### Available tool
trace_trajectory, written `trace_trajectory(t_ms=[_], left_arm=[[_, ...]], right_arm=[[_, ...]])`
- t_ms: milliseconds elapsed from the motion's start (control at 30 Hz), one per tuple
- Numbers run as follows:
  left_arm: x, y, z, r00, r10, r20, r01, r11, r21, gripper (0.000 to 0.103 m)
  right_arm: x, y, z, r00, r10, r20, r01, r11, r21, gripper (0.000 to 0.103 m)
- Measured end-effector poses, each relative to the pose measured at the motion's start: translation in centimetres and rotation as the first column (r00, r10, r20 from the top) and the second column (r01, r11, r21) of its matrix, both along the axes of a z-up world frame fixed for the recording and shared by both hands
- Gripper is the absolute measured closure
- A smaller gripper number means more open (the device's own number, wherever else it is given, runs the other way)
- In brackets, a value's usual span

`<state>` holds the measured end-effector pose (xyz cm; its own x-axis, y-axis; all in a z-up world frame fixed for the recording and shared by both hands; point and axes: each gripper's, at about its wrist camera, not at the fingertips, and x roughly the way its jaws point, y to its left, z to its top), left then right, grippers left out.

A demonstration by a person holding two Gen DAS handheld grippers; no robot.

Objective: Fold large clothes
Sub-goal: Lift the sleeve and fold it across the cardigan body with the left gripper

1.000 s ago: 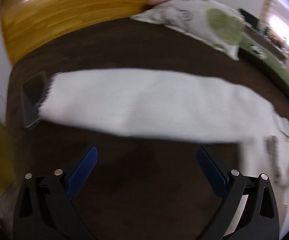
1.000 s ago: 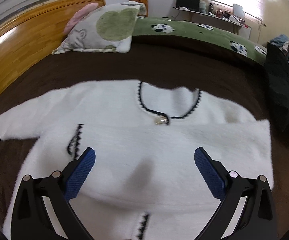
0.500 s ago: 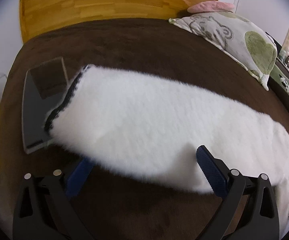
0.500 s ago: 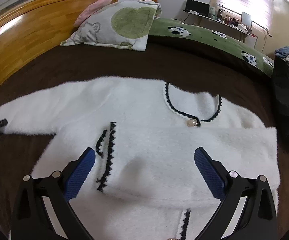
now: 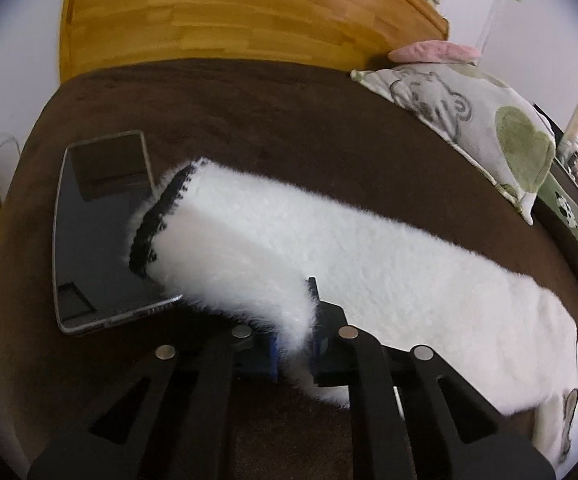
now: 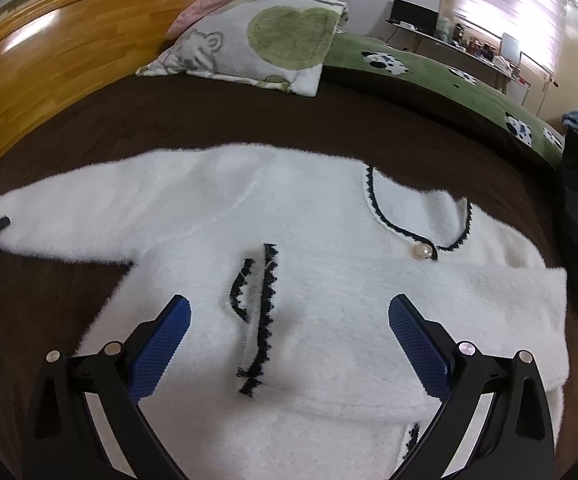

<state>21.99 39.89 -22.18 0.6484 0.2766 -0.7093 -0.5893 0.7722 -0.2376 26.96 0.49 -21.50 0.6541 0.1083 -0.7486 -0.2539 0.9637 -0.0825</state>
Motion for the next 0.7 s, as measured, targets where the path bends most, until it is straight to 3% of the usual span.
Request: trace_trajectory(t_ms=[200,433,700], left_arm=[[0.7,-0.9,2.1,0.998,-0.044,0.036,0.041,0.997,0.064,0.091],[1.7,-2.6,6.7,0.989,-0.116,0.087,0.105,0.987,0.121,0.091],[4.0,-9.6,14.5,0.944,-0.302,0.13,0.262,0.93,0.256,0.092]], right_arm=[[0.6,-0.5,-0.4,1.0,-0.01,-0.008,0.01,1.0,0.007,0.005],[1.1,-2.9,-0.9,0.997,-0.063,-0.034,0.064,0.997,0.047,0.005],[0.4,-7.6,0.8,0.992,-0.123,-0.02,0.125,0.989,0.084,0.005]])
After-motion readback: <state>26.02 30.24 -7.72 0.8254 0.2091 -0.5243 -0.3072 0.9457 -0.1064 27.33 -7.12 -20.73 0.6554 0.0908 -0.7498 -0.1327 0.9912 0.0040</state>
